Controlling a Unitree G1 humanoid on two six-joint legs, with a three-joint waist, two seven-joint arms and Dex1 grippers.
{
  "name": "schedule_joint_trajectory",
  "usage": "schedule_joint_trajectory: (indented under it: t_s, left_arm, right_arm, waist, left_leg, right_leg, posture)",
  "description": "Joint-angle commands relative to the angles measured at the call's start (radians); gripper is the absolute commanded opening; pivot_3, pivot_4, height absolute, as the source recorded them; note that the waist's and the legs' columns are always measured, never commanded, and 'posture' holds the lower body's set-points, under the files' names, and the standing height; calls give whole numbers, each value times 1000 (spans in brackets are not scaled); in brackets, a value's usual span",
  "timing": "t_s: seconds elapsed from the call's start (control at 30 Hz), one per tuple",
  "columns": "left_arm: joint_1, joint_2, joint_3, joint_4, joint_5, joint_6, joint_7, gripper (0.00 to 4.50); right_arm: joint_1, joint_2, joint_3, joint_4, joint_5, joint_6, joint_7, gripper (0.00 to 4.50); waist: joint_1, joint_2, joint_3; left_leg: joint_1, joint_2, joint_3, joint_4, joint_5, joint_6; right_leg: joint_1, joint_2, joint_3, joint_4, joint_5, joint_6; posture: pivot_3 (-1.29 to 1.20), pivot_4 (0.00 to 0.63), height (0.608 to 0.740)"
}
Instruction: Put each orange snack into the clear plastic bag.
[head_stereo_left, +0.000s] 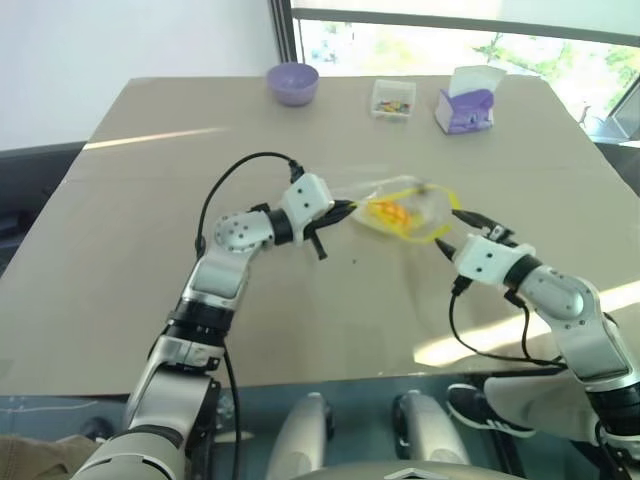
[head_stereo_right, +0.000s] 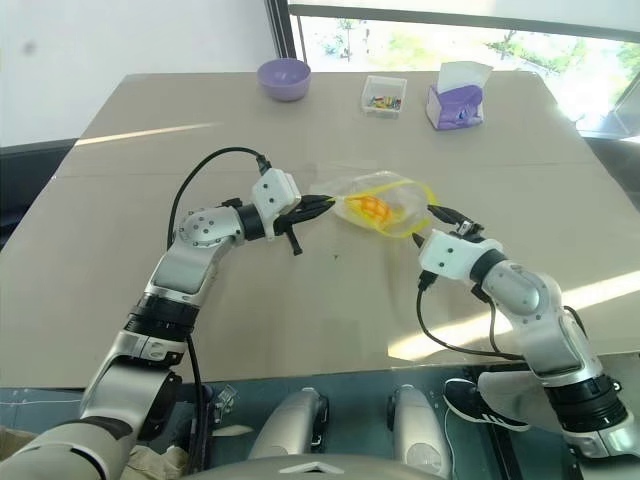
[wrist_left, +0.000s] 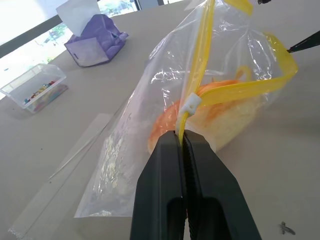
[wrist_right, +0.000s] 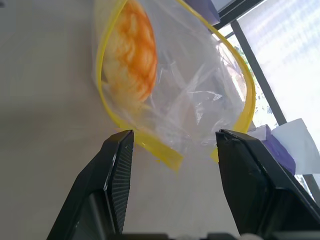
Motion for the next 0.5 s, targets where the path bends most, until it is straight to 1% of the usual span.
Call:
schedule_joint_trajectory:
  t_s: [0.03,0.1,0.13,0.17,0.23,0.27,0.3,0.4,0.43,0.47,0.5]
  left_arm:
    - [-19,8,27,-28,-19,-2,-2,0]
    - [-15,10,23,-33,-16,-5,-1,0]
    - [-13,10,23,-35,-15,-4,-1,0]
    - [-13,11,22,-36,-15,-4,0,0]
    - [-14,11,22,-35,-14,-4,1,0]
    - [-13,12,23,-38,-15,-2,2,0]
    - [-12,12,23,-40,-15,-1,2,0]
    - [-9,14,23,-44,-15,0,2,0]
    - [-9,13,23,-45,-15,1,3,0]
    - [-9,13,22,-47,-16,2,2,0]
    - [-8,13,22,-49,-17,3,2,0]
  right_arm:
    - [1,-1,-45,-13,23,-16,4,3034]
    - [-6,7,-41,-8,28,-16,6,3598]
    - [-13,13,-38,-4,10,-20,-13,4097]
    - [-18,17,-37,0,-4,-23,-27,4484]
    - [-22,20,-37,6,-16,-26,-38,4484]
    - [-19,22,-38,7,-9,-24,-33,4307]
    - [-17,23,-40,8,-4,-24,-31,3963]
    - [-16,24,-42,9,-5,-27,-33,2614]
    - [-16,23,-43,11,-6,-30,-35,2263]
    - [-18,20,-42,15,-18,-33,-41,1736]
    - [-22,18,-40,21,-29,-41,-50,1736]
  waist:
    - [0,0,0]
    - [0,0,0]
    - [0,0,0]
    - [0,0,0]
    - [0,0,0]
    - [0,0,0]
    - [0,0,0]
    - [0,0,0]
    - [0,0,0]
    - [0,0,0]
    - [0,0,0]
  left_leg:
    - [0,0,0,0,0,0]
    - [0,0,0,0,0,0]
    - [0,0,0,0,0,0]
    - [0,0,0,0,0,0]
    - [0,0,0,0,0,0]
    - [0,0,0,0,0,0]
    - [0,0,0,0,0,0]
    - [0,0,0,0,0,0]
    - [0,0,0,0,0,0]
    - [0,0,0,0,0,0]
    - [0,0,0,0,0,0]
  right_leg:
    - [0,0,0,0,0,0]
    - [0,0,0,0,0,0]
    - [0,0,0,0,0,0]
    - [0,0,0,0,0,0]
    - [0,0,0,0,0,0]
    - [0,0,0,0,0,0]
    - [0,0,0,0,0,0]
    - [0,0,0,0,0,0]
    - [0,0,0,0,0,0]
    - [0,0,0,0,0,0]
    - [0,0,0,0,0,0]
  posture:
    - [0,150,740]
    - [0,150,740]
    - [0,150,740]
    - [0,150,740]
    - [0,150,740]
    - [0,150,740]
    - [0,150,740]
    - [0,150,740]
    - [0,150,740]
    - [0,150,740]
    - [0,150,740]
